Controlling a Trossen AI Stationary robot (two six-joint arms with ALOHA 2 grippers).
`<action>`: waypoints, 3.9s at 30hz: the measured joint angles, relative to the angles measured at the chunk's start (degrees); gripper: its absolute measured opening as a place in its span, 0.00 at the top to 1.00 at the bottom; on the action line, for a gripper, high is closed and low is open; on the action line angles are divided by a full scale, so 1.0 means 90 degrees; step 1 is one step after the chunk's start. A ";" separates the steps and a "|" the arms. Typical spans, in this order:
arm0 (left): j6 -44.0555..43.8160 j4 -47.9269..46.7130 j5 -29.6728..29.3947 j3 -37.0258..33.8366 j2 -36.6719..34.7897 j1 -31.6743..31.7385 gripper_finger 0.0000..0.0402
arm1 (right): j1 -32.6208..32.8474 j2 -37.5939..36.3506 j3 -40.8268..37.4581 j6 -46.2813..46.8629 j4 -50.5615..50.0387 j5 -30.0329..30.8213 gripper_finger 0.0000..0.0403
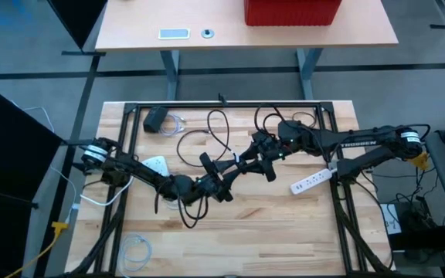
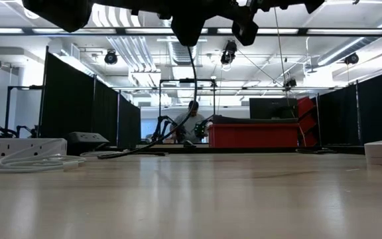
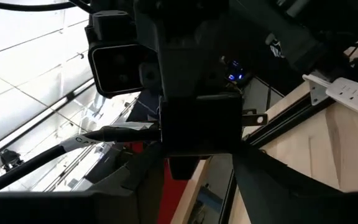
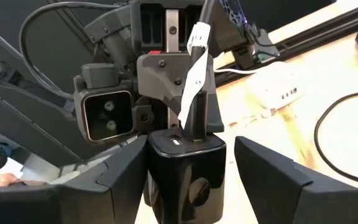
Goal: Insert USB
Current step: Insert the black charger cable into the black charger adapter
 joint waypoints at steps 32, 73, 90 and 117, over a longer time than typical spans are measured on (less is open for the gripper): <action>-0.0739 0.0115 -0.0223 0.0036 -0.0022 0.0073 0.52 | 0.0002 0.0000 0.0044 -0.0223 -0.0051 0.0038 0.62; -0.1239 -0.2146 -0.0058 0.0644 -0.0211 0.0070 0.56 | 0.0005 -0.0002 0.0034 -0.0765 -0.0442 -0.0161 0.63; -0.1343 -0.2437 -0.0074 0.0639 -0.0214 -0.0044 0.56 | 0.0007 0.0000 0.0034 -0.0697 -0.0597 -0.0207 0.63; -0.3841 -0.5534 -0.0538 0.0488 -0.1124 -0.0528 0.57 | -0.2188 -0.0627 -0.0030 -0.1451 -0.5438 0.4578 0.30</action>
